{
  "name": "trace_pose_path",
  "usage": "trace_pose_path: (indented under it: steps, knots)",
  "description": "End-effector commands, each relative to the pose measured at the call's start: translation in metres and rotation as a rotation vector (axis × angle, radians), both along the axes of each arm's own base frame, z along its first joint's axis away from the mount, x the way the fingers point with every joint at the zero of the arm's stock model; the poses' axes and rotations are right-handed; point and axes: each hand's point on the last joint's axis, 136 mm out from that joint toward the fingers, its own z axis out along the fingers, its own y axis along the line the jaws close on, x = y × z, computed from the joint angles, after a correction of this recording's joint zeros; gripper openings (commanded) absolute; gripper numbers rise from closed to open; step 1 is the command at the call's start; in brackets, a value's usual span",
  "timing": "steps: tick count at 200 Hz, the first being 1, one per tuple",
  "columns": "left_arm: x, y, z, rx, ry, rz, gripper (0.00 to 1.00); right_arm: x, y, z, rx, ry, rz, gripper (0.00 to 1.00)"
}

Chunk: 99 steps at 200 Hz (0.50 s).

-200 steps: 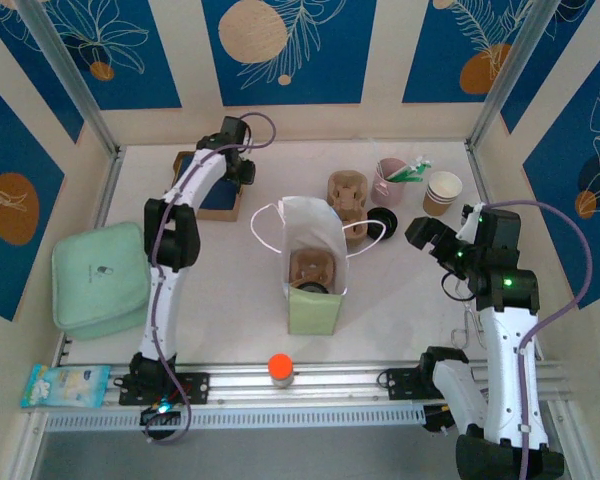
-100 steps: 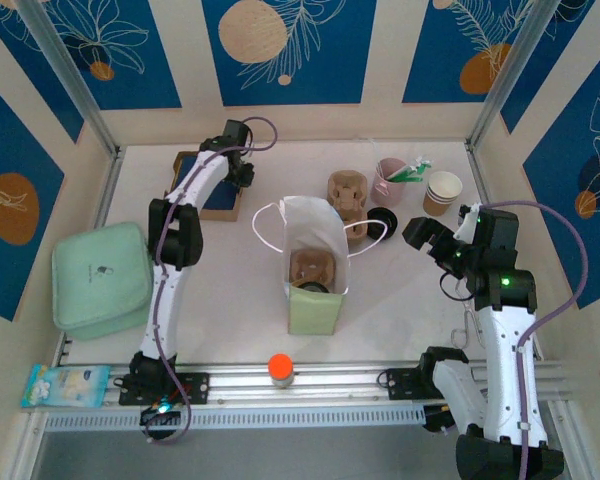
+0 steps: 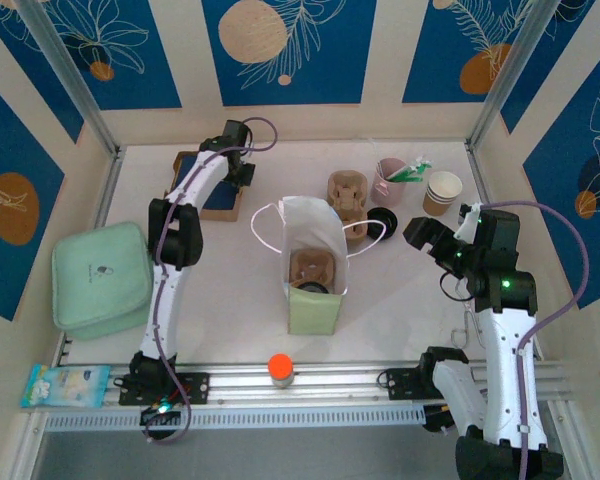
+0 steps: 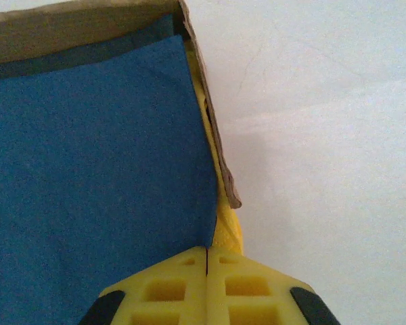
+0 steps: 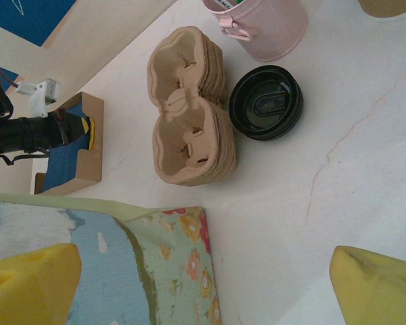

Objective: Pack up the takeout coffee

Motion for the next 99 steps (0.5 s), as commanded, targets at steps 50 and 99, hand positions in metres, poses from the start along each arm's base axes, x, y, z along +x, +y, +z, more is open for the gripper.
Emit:
trace_pose_path:
  steps: [50,99]
  knots:
    - [0.000,0.013,0.075,-0.010,-0.112,0.021,0.00,-0.005,0.009,0.003,0.044,-0.012,0.039,0.92]
    - [-0.011,0.008,0.117,-0.071,-0.160,0.010,0.00,-0.011,0.018,0.008,0.074,-0.018,0.068,0.89]
